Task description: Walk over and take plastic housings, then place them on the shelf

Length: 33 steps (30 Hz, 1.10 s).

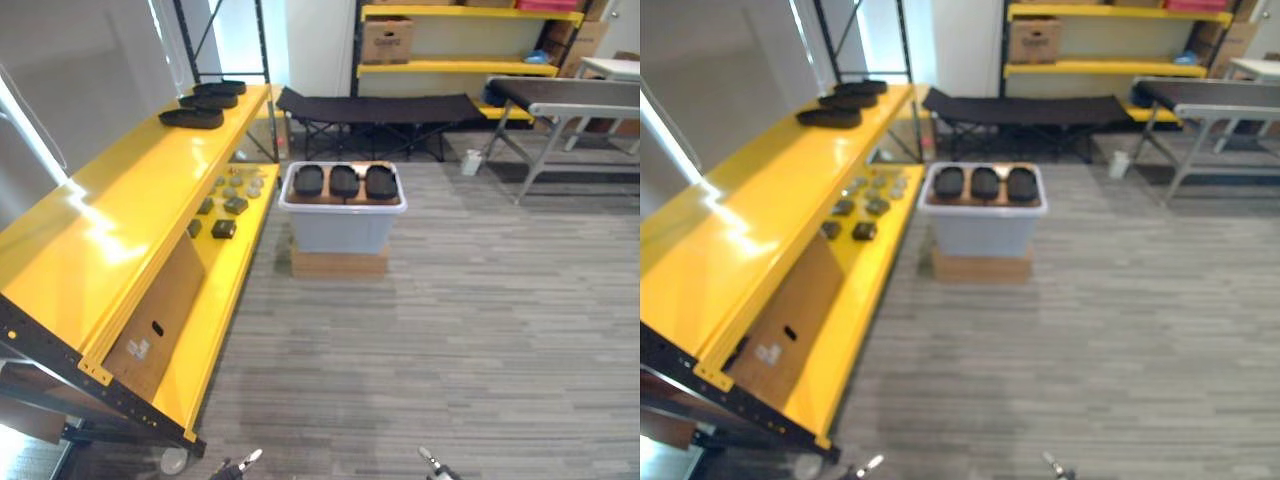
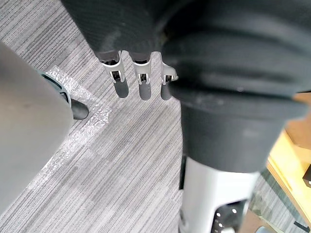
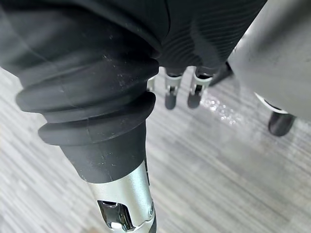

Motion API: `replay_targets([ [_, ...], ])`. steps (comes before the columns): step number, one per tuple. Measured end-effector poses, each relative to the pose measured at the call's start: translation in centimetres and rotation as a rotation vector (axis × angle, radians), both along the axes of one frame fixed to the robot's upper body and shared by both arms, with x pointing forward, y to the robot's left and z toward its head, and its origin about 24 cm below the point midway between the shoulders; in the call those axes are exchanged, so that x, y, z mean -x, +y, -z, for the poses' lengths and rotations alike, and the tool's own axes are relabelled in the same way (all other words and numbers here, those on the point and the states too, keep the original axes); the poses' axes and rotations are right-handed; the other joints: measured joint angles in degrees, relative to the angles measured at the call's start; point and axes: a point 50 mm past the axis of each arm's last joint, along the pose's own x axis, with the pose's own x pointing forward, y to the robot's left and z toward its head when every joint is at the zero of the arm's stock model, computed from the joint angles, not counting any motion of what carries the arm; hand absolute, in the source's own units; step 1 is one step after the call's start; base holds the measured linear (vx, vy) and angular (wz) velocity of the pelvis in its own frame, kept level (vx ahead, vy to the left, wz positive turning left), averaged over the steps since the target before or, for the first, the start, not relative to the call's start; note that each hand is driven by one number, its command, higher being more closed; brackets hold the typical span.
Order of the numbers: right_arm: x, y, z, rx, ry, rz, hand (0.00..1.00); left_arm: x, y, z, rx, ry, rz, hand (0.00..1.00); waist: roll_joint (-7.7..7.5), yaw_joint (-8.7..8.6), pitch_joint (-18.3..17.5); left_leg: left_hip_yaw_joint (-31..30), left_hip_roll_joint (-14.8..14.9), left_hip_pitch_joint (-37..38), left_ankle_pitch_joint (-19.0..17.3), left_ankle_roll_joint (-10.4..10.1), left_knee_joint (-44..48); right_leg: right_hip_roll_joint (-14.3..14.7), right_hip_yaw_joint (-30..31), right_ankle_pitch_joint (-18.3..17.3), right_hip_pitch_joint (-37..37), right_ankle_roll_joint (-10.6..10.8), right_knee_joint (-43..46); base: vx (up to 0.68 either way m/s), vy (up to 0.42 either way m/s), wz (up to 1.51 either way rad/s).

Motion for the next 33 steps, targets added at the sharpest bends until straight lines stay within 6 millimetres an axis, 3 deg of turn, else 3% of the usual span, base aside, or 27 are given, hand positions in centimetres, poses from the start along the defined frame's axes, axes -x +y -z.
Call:
replay_targets([
  [33,0.14,-0.11,0.08,0.0,0.007,-0.056,0.0,0.48,-0.17,0.22,0.009,0.021,0.02,0.0,0.11,0.05,0.0,0.35,0.33,0.38,-0.35,-0.49,0.05,0.83,1.32,0.06,-0.01,-0.05,-0.78,0.0,-0.001,-0.01],
])
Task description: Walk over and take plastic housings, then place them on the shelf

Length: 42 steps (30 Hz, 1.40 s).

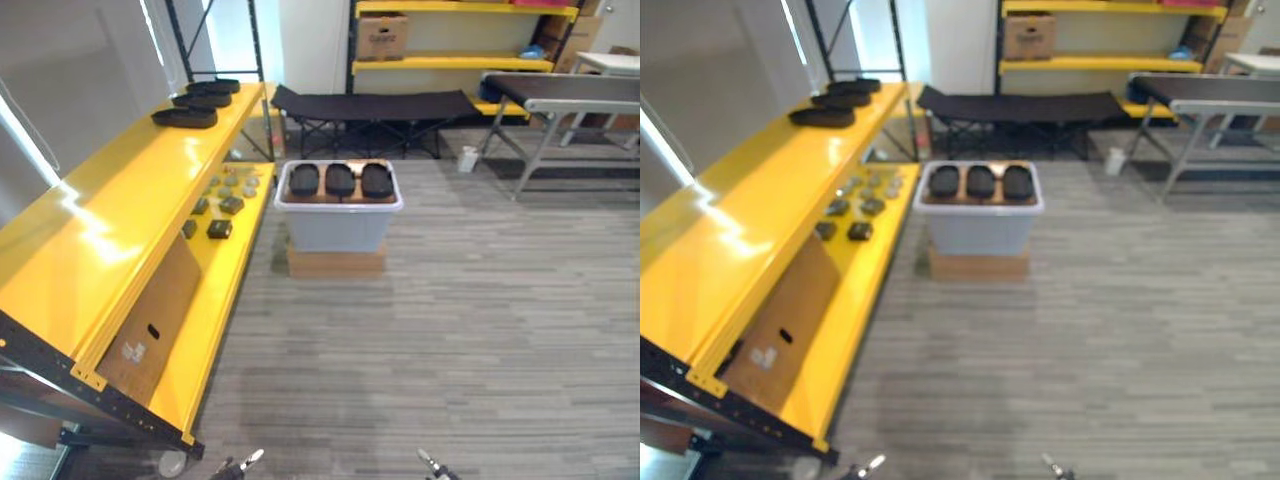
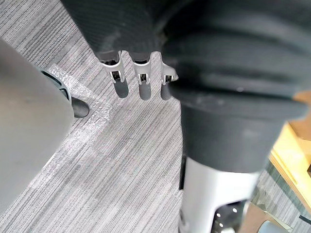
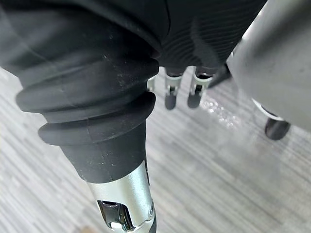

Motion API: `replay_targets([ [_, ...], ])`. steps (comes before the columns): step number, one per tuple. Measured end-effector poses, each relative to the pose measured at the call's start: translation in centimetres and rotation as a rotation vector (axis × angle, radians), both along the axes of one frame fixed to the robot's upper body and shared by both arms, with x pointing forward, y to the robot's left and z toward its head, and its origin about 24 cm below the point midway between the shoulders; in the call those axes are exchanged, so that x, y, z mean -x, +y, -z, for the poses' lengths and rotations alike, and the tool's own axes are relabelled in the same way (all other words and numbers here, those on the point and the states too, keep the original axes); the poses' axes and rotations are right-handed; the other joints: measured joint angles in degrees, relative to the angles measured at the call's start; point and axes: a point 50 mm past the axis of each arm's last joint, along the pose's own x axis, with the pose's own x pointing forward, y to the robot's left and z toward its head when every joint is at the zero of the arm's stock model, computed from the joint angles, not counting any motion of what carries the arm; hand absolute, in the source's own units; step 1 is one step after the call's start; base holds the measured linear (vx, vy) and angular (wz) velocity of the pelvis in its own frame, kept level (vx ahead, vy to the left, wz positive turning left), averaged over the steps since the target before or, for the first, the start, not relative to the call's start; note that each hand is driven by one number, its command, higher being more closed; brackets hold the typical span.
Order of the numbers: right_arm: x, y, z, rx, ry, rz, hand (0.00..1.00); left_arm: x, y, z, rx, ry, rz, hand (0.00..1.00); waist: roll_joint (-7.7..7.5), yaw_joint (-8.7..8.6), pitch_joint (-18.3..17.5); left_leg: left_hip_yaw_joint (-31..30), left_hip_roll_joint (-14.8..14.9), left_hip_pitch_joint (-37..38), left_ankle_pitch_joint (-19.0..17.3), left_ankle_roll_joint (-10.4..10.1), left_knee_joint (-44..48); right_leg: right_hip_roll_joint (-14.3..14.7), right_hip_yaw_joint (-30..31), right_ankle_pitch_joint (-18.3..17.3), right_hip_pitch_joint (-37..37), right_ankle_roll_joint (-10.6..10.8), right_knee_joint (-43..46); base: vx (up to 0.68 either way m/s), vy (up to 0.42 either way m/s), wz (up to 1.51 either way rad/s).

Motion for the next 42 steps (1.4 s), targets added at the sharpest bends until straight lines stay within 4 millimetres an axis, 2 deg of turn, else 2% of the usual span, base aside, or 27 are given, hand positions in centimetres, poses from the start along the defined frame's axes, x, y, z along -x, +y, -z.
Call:
replay_targets([
  [28,-0.4,0.0,-0.1,0.026,-0.002,-0.063,0.0,-0.3,-0.1,0.0,-0.013,0.005,0.069,0.0,0.15,0.11,0.11,0.81,0.19,0.67,-0.12,-0.17,-0.02,-0.14,0.76,-0.08,0.04,-0.08,0.5,-0.04,0.001,-0.01],
  [34,0.1,-0.2,0.0,0.058,0.021,-0.144,0.0,-0.2,0.1,0.0,-0.025,0.012,0.081,0.0,0.33,0.2,0.72,1.67,0.36,0.51,-0.28,-0.24,-0.03,-0.12,1.58,-0.23,-0.86,-0.23,1.23,-0.06,0.015,-0.08],
  [39,0.4,-0.2,0.0,0.076,0.025,-0.192,0.0,-0.4,0.3,-0.1,-0.033,0.002,0.072,0.0,-0.12,0.25,1.01,1.71,0.73,-1.57,-0.44,-0.38,-0.03,0.23,1.59,-0.61,-2.98,-0.72,1.52,-0.05,-0.005,-0.01],
  [41,0.2,-0.1,0.0,0.082,0.017,-0.208,0.0,-0.8,0.4,-0.2,-0.042,-0.007,0.086,0.0,-0.37,0.37,1.51,1.69,0.91,-2.48,-0.4,-0.33,-0.01,0.39,1.67,-0.68,-3.95,-0.78,1.85,0.0,0.0,0.0],
  [42,-0.1,0.0,-0.1,0.088,0.008,-0.229,0.0,-1.6,0.4,-0.3,-0.055,-0.024,0.117,0.0,-0.63,0.5,2.17,1.7,1.0,-2.62,-0.3,-0.19,0.02,0.49,1.76,-0.74,-4.24,-0.84,1.98,0.0,0.0,0.0],
])
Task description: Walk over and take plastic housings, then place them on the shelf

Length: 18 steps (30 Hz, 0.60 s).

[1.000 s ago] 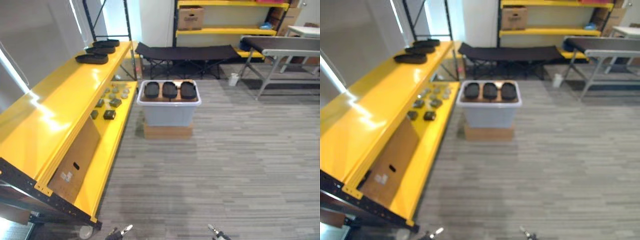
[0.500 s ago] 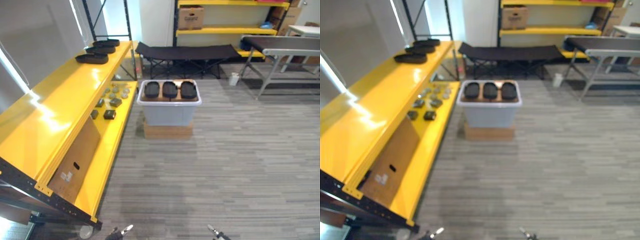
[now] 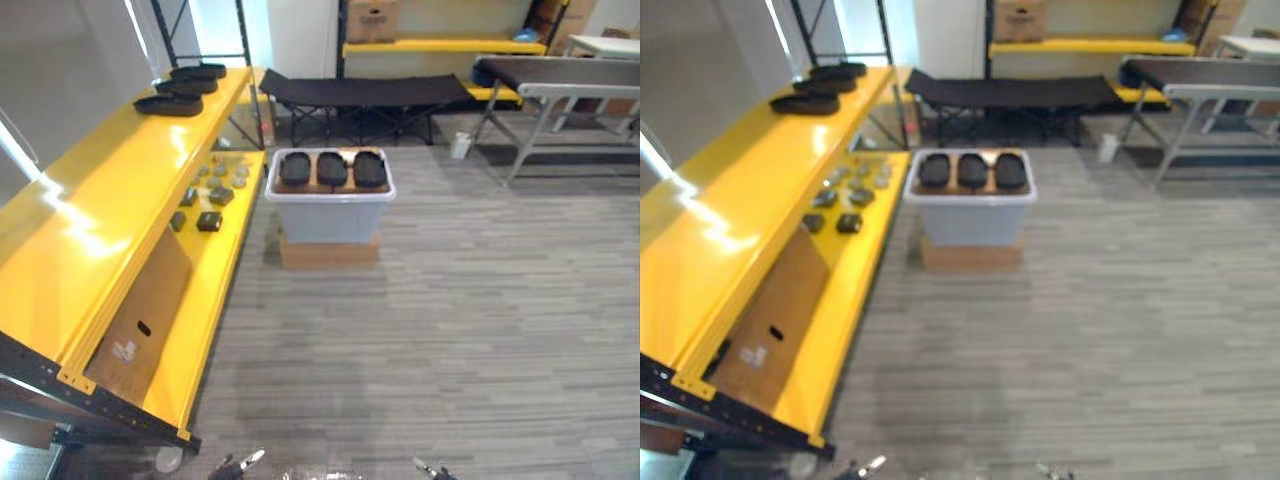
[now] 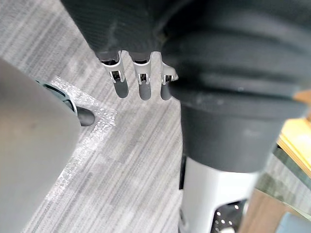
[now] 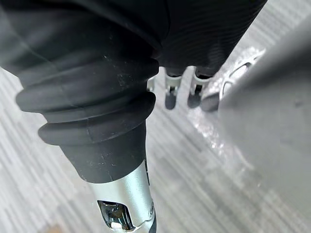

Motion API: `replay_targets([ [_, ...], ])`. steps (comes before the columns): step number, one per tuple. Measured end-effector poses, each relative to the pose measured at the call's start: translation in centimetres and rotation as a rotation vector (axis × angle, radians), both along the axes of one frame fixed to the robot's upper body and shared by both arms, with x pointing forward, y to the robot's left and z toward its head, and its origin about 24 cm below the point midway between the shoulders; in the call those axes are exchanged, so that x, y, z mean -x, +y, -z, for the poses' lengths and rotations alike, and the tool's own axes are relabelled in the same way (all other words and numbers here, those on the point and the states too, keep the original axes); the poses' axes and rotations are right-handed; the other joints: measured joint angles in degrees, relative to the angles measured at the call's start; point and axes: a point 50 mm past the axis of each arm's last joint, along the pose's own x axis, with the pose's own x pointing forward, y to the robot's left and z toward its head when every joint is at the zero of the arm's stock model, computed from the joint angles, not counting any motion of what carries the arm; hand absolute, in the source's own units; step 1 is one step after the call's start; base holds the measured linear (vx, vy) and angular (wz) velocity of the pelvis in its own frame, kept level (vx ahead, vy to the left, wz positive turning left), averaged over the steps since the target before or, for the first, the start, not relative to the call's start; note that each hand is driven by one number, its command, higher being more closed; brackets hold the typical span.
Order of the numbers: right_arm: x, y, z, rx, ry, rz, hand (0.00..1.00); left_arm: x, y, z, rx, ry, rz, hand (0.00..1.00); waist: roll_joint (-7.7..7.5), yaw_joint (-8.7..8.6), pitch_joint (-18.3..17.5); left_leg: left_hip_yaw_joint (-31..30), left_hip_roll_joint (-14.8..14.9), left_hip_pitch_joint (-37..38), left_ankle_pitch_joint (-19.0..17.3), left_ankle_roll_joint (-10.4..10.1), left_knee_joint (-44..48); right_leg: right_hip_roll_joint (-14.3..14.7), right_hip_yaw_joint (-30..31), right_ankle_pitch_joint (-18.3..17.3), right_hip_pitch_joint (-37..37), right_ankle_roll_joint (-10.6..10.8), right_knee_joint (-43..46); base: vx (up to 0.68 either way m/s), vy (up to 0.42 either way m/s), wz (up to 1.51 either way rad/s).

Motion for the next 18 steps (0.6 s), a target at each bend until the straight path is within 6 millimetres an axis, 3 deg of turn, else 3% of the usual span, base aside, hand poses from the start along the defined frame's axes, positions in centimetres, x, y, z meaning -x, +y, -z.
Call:
replay_targets([
  [5,-2.5,0.9,-0.4,-0.015,-0.07,-0.023,0.0,-2.7,0.0,-0.7,-0.035,-0.059,0.114,0.0,-1.56,0.68,1.95,0.57,0.45,-0.98,-0.09,-0.24,0.32,0.5,0.93,-0.1,-1.5,-0.22,0.37,0.02,-0.016,-0.07],
  [11,-4.1,2.4,-0.9,-0.041,-0.142,-0.011,0.0,-4.3,-0.9,-1.0,-0.041,-0.092,0.183,0.0,-1.79,1.23,2.28,-0.27,0.51,-0.67,-0.4,-0.22,0.37,0.17,0.9,-0.08,-1.67,-0.24,2.23,0.02,0.01,0.07],
  [15,-4.8,3.3,-1.1,-0.053,-0.161,-0.058,0.0,-5.3,-1.5,-1.3,-0.048,-0.11,0.203,0.0,-2.15,1.75,3.01,-0.46,1.11,-3.15,-4.14,0.36,6.98,-0.61,0.91,-0.2,-2.0,-0.36,3.88,0.0,0.025,0.04],
  [18,-5.0,3.6,-1.2,-0.057,-0.167,-0.071,0.0,-5.4,-1.8,-1.4,-0.059,-0.108,0.224,0.0,-2.15,1.74,3.0,-0.49,0.87,-4.17,-4.63,0.52,8.73,-1.08,0.9,-0.37,-2.71,-0.61,4.81,-0.02,0.025,0.02],
])
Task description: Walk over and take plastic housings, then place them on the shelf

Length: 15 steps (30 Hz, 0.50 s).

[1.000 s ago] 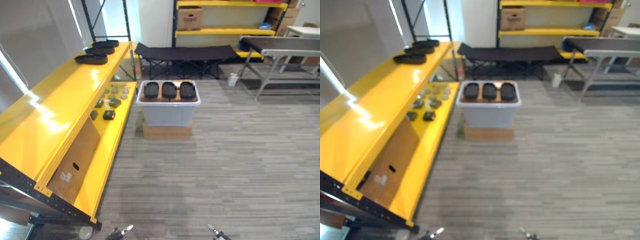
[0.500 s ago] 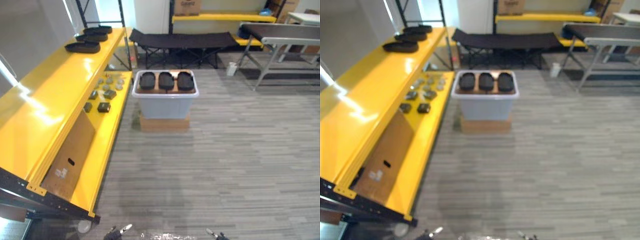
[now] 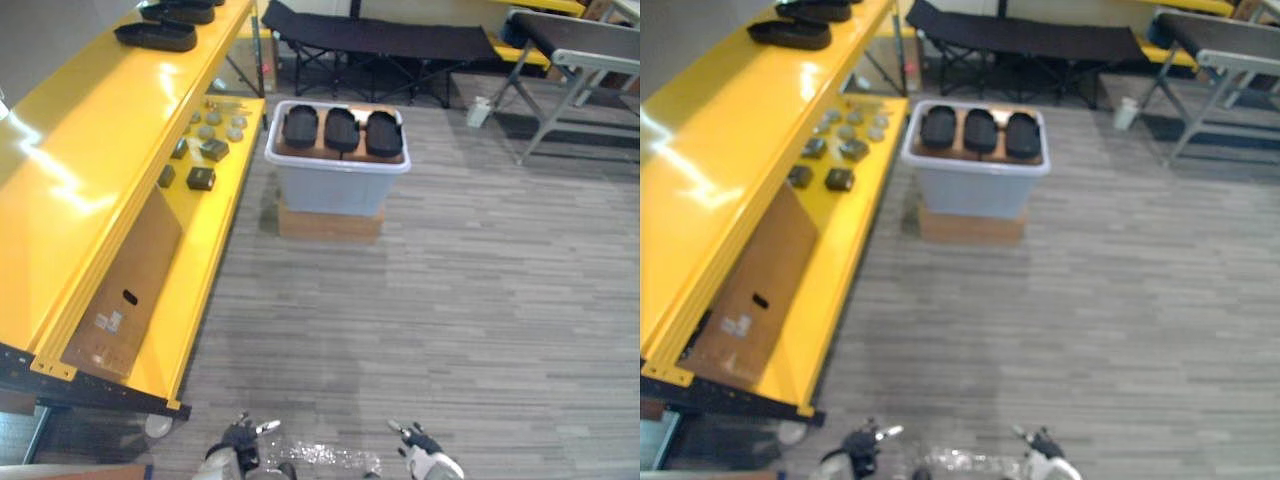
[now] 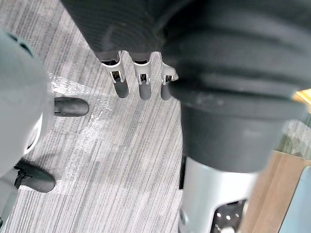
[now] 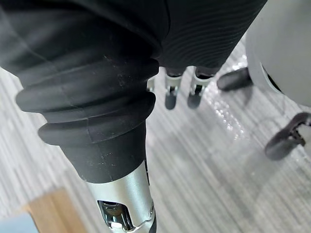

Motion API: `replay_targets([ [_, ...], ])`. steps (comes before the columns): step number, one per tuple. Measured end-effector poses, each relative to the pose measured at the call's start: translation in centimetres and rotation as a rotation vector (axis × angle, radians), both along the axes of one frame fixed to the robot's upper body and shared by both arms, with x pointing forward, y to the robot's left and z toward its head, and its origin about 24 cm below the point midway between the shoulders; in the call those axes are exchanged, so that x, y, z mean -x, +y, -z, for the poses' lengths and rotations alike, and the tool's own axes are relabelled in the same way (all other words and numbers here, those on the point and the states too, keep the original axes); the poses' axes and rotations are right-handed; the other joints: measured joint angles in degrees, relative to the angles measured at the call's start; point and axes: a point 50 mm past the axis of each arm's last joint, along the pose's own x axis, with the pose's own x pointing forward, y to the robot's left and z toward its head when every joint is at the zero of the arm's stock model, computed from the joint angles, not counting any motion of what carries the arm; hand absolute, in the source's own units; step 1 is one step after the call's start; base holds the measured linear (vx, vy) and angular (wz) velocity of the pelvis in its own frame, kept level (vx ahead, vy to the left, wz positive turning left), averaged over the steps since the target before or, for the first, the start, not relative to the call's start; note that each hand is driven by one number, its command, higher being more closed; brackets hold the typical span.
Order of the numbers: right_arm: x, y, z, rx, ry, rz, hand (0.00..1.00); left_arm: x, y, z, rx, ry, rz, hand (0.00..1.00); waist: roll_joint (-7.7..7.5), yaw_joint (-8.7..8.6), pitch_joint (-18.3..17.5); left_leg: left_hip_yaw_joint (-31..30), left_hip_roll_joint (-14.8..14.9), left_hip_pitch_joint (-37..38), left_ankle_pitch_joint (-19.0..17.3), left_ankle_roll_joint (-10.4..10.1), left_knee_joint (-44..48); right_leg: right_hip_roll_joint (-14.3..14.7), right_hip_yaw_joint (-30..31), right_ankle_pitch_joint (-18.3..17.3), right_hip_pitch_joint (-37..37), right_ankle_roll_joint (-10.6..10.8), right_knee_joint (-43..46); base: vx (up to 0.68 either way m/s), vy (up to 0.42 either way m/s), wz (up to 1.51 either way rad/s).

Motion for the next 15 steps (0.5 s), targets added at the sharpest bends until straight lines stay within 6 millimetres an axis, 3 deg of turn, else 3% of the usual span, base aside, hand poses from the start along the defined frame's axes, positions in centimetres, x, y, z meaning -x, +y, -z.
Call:
replay_targets([
  [8,-0.25,0.56,-0.06,-0.008,-0.002,-0.019,0.0,-0.07,-0.19,0.0,-0.016,0.006,0.006,0.0,0.26,0.3,0.16,-1.75,-0.15,-0.65,-0.31,0.51,1.66,-0.75,-0.15,-0.39,0.09,-0.43,1.05,-0.06,0.006,0.08],
  [15,-0.11,0.21,0.05,0.001,0.031,-0.032,0.0,0.02,-0.27,0.06,-0.046,0.031,0.022,0.0,0.57,0.26,0.21,-1.63,-0.56,-0.86,0.0,0.7,1.87,-1.63,-0.09,-2.85,-0.86,1.15,2.41,-0.09,-0.033,-0.04],
])
